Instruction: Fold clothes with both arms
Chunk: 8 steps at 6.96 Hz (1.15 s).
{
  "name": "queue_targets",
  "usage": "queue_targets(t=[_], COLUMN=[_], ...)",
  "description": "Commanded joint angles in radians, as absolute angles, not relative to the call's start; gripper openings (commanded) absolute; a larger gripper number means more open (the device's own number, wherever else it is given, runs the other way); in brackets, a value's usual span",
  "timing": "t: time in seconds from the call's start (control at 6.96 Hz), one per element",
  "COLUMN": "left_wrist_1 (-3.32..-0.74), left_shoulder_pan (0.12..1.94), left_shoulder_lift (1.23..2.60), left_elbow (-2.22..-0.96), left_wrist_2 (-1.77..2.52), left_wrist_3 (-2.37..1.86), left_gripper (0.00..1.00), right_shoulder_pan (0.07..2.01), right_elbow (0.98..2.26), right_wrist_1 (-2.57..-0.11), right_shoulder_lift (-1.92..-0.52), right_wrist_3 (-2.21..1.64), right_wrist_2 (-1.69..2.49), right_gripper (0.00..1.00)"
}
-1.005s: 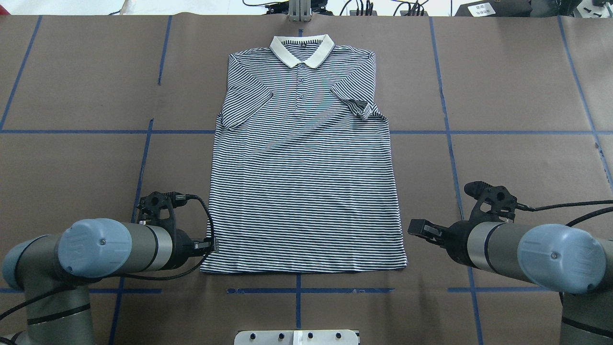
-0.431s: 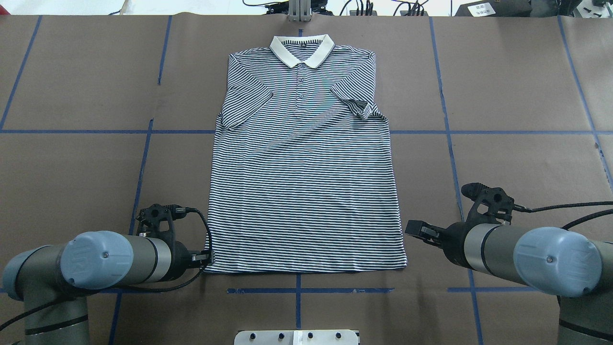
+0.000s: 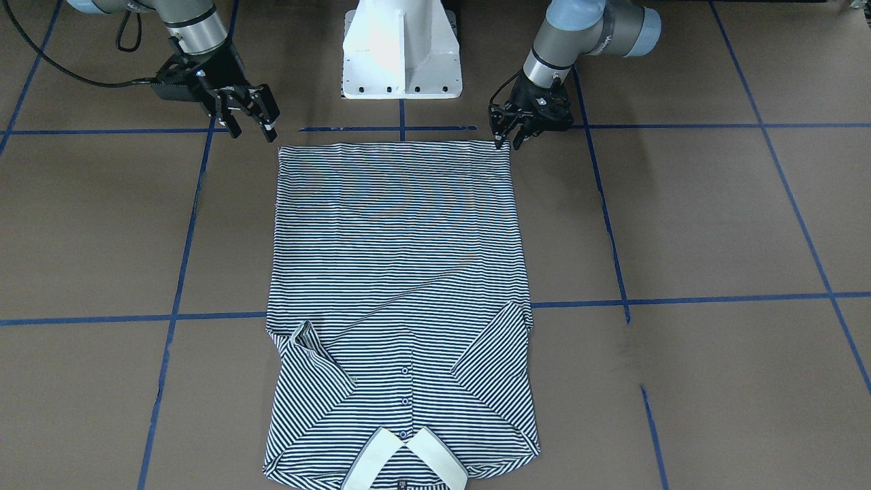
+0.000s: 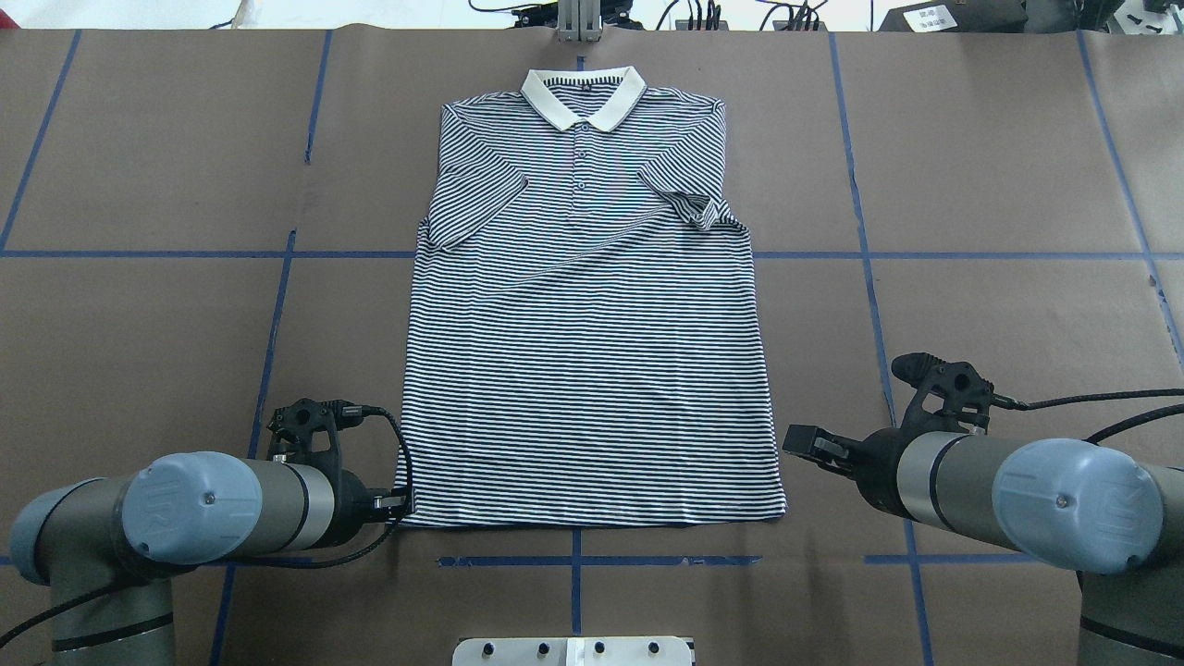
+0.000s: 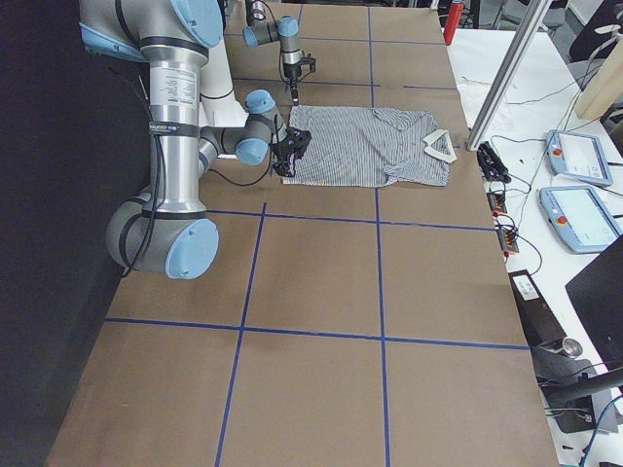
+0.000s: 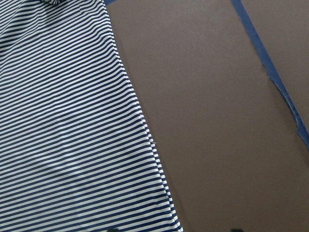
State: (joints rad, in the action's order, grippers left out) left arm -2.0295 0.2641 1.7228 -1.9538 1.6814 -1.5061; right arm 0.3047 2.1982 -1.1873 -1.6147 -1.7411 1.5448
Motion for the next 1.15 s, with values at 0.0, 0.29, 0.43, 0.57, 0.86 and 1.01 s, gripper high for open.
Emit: queue_targets(t=[0.0,0.29,0.43,0.57,0.86,1.01], left_wrist_1=[-2.029,-2.029,-2.029,-2.029,-2.029,-2.029], left_shoulder_pan=[0.258,0.253,0.253,0.253,0.253,0.253], left_shoulder_lift=[1.724,1.726,1.726,1.726,1.724,1.723], left_elbow=[-1.951,-1.948,-1.947,-1.947,-1.945,-1.947], left_wrist_2=[1.681,1.68,1.68,1.68,1.68,1.68], left_wrist_3=[-1.506,-1.506,-1.506,-1.506,-1.506,-1.506], left_gripper=[0.45,0.44,0.41,0.41,0.41,0.41], right_shoulder_pan=[0.305,0.305,0.305,0.305,0.305,0.305], right_elbow=[2.198,2.198,2.197,2.198,2.198,2.2], right_wrist_1=[-1.187,-1.187,-1.187,-1.187,-1.187,-1.187], right_shoulder_lift=[-1.615,-1.615,-1.615,-1.614,-1.612,-1.612], right_wrist_3=[-1.741,-1.741,-1.741,-1.741,-1.741,-1.741], right_wrist_2=[1.545,1.545,1.545,1.545,1.545,1.545], right_gripper=[0.83,0.83,0.83,0.83,0.83,0.83])
